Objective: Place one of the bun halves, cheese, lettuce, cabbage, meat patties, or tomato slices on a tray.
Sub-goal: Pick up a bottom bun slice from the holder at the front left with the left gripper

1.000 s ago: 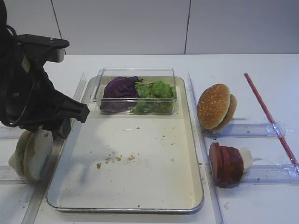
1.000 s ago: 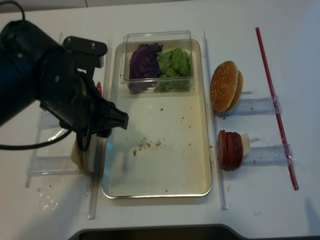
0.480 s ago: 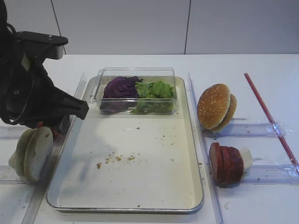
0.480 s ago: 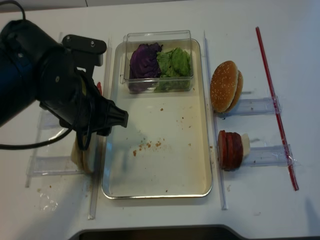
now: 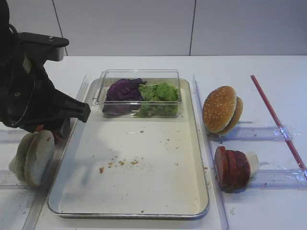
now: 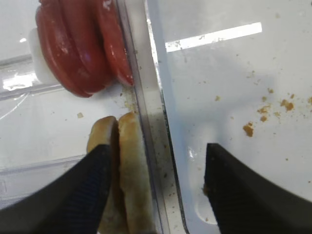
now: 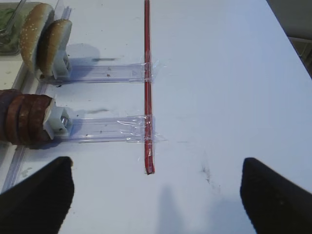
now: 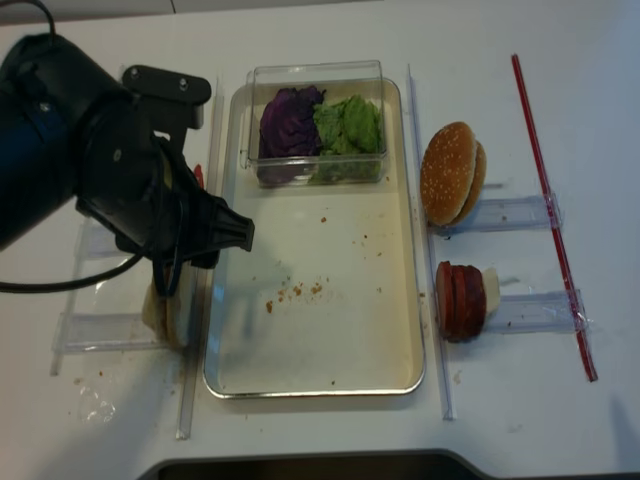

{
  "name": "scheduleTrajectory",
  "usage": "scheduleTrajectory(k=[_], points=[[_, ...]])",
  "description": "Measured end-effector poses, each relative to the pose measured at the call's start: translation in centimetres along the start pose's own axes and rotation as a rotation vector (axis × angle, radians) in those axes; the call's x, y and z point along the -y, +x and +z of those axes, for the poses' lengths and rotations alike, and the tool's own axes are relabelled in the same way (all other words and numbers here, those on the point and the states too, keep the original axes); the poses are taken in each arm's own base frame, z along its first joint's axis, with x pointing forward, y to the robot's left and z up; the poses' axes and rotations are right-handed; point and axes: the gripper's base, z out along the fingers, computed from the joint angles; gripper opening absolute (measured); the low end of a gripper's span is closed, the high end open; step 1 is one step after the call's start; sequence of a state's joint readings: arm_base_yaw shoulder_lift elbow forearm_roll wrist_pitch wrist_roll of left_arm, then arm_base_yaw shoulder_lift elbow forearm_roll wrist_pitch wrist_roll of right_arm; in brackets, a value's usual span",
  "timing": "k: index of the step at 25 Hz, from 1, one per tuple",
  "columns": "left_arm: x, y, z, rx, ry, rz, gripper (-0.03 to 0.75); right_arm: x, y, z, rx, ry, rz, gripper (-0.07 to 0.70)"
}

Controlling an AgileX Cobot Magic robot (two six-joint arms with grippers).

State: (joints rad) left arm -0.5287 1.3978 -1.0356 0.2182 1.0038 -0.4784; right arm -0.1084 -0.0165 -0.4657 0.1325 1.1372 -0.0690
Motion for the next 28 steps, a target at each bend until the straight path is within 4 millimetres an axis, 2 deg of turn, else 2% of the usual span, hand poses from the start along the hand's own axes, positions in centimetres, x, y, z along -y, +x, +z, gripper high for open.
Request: scheduleTrajectory(k=[17,24,28], points=[[0.0,1.4,1.1,-0.088,0.006,-0.025,0.384,0.0,0.0,0.0,0.0,0.0,-0.004,0.692],[-0.1,1.7,1.1,-0.115,-0.01,-0.023,0.253,0.0,0.0,0.0,0.0,0.0,-0.004,0.692],[-0.1,1.7,1.1,-0.12,-0.017,-0.022,0.216,0.0,0.0,0.0,0.0,0.0,-0.002,0.692]])
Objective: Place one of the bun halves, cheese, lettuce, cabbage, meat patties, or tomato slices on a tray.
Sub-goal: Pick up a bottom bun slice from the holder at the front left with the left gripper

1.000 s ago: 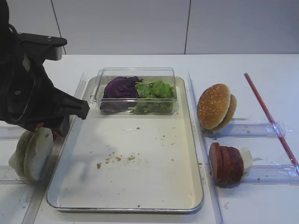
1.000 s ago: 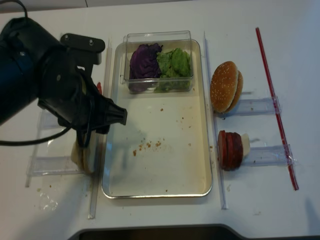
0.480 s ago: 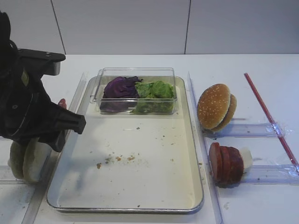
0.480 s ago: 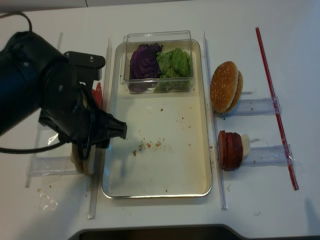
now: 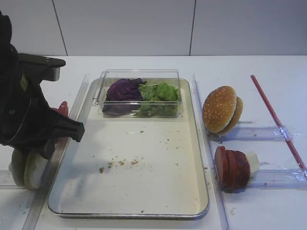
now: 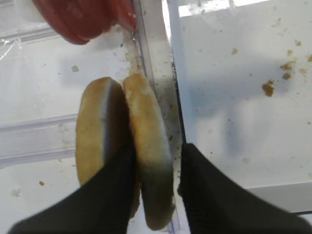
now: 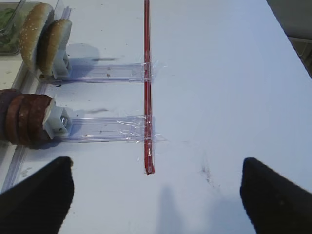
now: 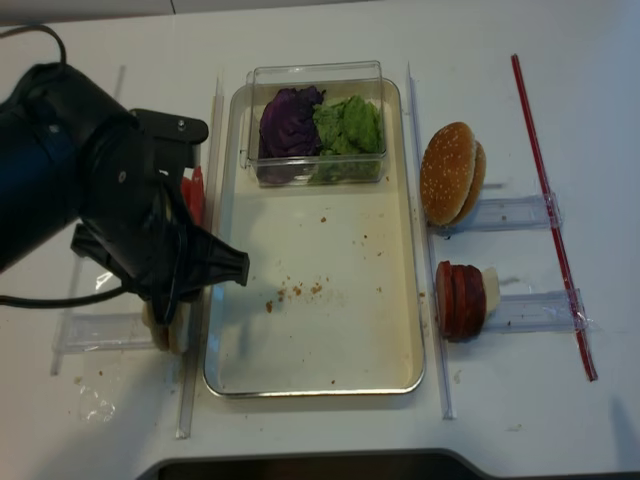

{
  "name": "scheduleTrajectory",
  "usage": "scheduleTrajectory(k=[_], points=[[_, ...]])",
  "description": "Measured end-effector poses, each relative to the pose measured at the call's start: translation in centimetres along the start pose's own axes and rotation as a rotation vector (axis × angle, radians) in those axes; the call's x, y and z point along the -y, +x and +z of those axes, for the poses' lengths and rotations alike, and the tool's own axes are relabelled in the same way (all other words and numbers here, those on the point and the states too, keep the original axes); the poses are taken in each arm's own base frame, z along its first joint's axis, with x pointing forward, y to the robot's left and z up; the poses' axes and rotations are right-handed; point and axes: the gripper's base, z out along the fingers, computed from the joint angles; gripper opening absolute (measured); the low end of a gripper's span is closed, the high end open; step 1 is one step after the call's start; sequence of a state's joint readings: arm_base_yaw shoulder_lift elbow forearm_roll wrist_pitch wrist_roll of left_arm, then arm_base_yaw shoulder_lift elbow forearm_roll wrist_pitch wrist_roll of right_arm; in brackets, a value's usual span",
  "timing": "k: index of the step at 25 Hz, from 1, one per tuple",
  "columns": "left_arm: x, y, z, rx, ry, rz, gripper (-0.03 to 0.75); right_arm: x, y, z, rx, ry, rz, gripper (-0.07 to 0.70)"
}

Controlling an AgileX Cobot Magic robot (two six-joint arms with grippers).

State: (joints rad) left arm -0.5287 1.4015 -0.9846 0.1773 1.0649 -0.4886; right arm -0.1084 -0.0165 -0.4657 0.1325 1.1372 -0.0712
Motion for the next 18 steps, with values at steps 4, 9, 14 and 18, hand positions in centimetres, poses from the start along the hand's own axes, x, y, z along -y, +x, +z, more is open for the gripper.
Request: scheduleTrajectory(k=[4,9,14,18], points=[[-0.16,-0.05,0.0,0.005,-0.018,0.01,0.183,0.0,0.0,0.0,0.0,0.0,0.0,0.692],[-0.2,-0.04,0.0,0.005,-0.022,0.012,0.113,0.0,0.0,0.0,0.0,0.0,0.0,0.692],[-0.22,-0.03,0.0,0.004,-0.025,0.013,0.083,0.0,0.0,0.0,0.0,0.0,0.0,0.692],[-0.22,-0.03,0.0,0.004,-0.025,0.013,0.081,0.0,0.0,0.0,0.0,0.0,0.0,0.692]])
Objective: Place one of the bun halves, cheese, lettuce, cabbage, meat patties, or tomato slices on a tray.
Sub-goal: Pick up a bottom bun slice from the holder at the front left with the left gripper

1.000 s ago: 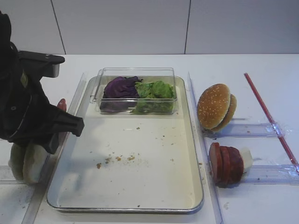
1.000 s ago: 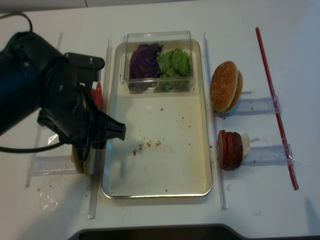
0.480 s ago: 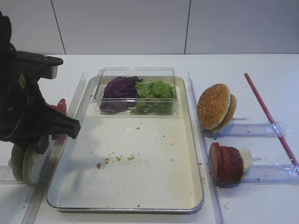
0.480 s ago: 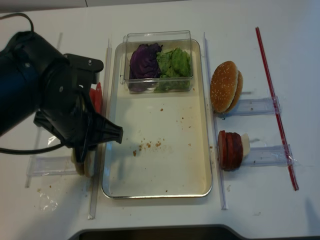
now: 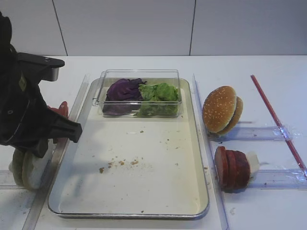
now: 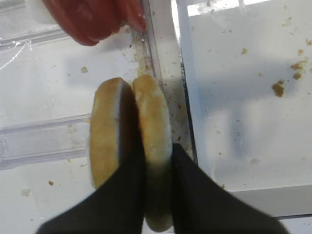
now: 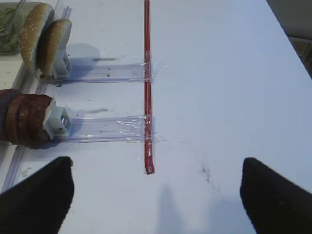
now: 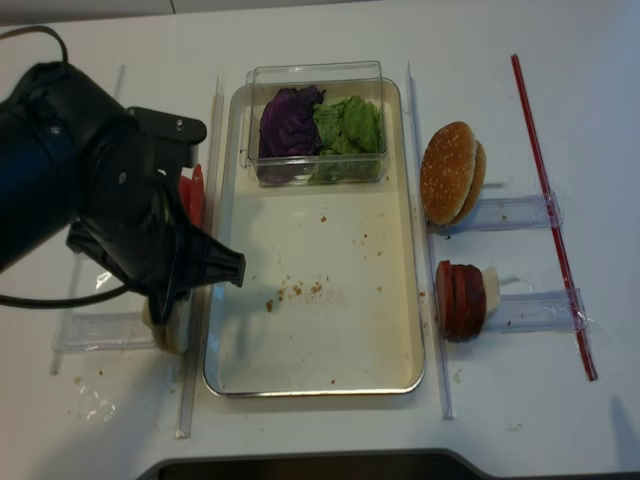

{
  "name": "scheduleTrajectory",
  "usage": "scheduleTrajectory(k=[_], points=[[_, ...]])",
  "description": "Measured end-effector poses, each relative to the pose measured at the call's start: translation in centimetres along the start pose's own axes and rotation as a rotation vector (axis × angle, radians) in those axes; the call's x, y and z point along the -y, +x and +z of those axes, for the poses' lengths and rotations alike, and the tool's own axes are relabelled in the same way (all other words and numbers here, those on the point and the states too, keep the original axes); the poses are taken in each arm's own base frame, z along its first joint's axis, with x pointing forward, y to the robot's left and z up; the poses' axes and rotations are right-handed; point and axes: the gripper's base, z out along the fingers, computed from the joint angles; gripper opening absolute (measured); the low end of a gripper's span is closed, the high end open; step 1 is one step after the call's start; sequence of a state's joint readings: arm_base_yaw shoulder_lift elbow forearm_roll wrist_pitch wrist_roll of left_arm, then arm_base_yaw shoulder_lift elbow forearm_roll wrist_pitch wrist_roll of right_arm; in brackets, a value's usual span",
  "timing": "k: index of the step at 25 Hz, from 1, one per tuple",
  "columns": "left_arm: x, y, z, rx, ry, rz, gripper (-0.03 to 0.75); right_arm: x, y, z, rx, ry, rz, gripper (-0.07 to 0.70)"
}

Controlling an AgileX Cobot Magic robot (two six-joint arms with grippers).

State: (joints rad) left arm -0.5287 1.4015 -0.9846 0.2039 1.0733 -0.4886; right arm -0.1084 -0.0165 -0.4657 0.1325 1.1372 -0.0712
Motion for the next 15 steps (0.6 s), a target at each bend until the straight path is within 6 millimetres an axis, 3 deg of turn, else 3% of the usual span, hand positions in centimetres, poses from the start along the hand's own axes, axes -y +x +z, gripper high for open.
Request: scheduleTrajectory(k=[15], points=[[0.0,0.0,0.0,0.0,0.0,0.0,0.057,0.0,0.0,0.0,0.0,0.0,0.0,0.692]])
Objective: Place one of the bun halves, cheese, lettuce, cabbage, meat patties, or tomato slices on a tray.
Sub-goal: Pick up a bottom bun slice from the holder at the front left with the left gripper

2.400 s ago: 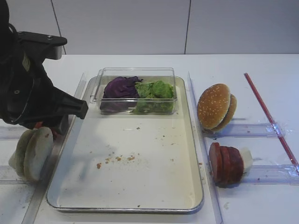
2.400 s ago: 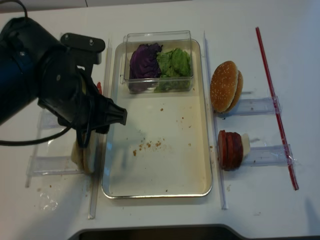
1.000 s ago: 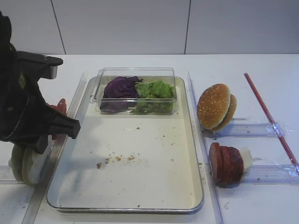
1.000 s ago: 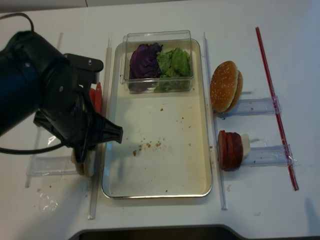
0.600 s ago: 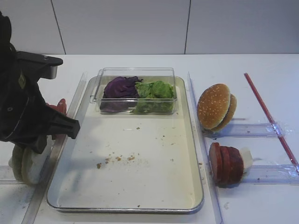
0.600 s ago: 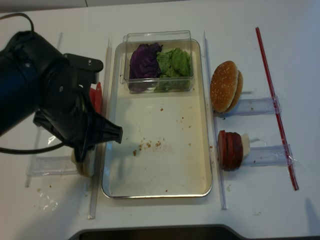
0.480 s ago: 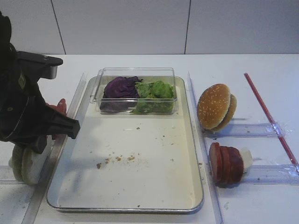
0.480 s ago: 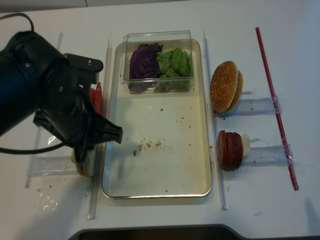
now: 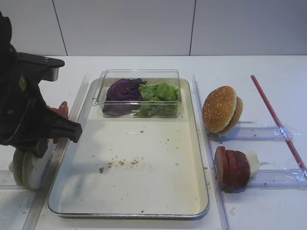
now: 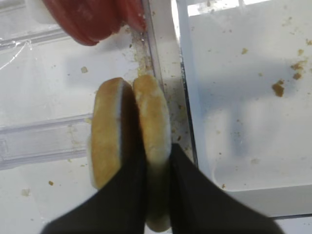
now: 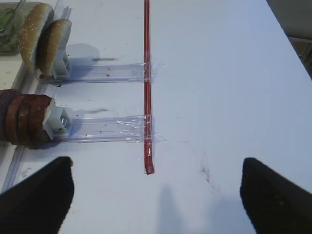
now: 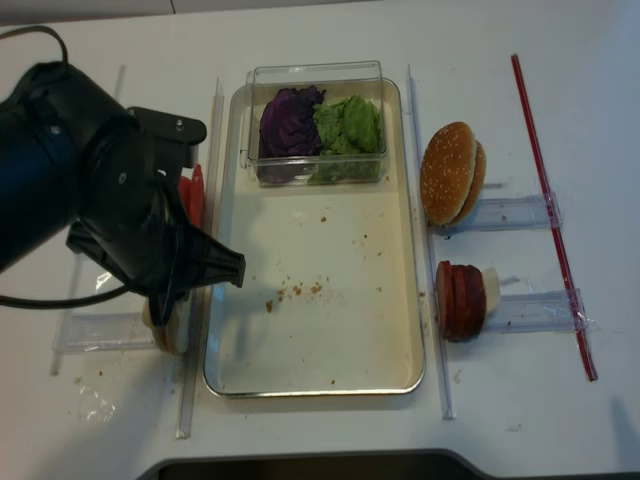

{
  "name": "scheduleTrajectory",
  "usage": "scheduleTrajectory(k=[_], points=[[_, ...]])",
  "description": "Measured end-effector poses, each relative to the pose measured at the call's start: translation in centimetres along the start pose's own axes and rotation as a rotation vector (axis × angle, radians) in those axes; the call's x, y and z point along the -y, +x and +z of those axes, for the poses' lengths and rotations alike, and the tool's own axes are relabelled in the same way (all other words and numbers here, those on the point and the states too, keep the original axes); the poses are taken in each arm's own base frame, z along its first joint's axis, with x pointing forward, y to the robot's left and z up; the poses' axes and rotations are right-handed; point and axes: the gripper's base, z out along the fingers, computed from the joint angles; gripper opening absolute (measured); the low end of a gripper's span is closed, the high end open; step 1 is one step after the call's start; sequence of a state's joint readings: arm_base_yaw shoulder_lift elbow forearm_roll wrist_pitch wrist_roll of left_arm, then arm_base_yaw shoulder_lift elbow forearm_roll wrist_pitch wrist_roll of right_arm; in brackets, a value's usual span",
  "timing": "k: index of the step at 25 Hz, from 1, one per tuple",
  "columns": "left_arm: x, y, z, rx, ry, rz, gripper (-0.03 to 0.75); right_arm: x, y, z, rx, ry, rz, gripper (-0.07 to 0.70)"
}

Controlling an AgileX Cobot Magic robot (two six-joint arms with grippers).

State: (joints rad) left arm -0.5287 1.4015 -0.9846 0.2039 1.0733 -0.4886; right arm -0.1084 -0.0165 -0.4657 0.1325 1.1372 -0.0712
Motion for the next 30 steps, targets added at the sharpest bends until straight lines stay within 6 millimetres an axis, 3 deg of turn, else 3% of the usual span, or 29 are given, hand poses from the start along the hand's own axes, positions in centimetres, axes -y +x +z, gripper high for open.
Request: scheduleTrajectory(k=[30], points=[[-0.1,-1.0,-1.8,-0.004,-0.016,-0.012,0.041,0.1,0.0,0.0,0.0,0.007,0.014,0.692]])
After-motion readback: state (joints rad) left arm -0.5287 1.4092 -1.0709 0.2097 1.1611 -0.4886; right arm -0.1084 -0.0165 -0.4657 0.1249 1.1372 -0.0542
